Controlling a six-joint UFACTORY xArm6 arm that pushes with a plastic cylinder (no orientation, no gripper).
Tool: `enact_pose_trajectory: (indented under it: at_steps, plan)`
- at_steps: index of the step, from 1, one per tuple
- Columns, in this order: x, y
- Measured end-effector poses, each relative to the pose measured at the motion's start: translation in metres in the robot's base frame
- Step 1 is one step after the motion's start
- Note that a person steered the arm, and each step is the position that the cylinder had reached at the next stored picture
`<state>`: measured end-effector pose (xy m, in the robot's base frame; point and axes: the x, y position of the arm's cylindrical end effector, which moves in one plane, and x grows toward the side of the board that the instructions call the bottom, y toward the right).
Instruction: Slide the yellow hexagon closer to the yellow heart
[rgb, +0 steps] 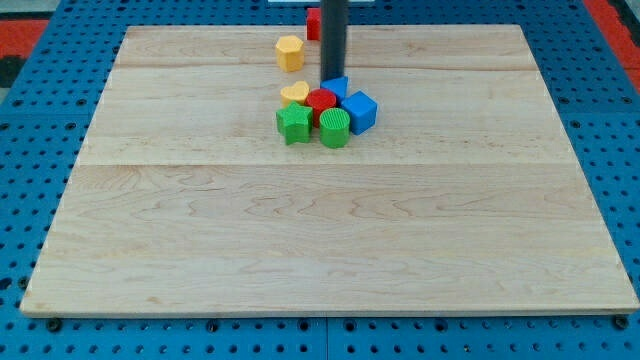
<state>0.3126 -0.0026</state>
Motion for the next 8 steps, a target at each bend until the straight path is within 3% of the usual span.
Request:
enact_pose_trajectory:
  at_steps: [1,2,3,4,5,7,8]
  plan:
    - [-0.016,0.043]
    - [-0.084,0.110]
    - [-0.119,0.109]
    - [-0.120,0.082]
    - [-0.103,0.017]
    - [-0.026,-0.048]
    - [-0.053,-0.068]
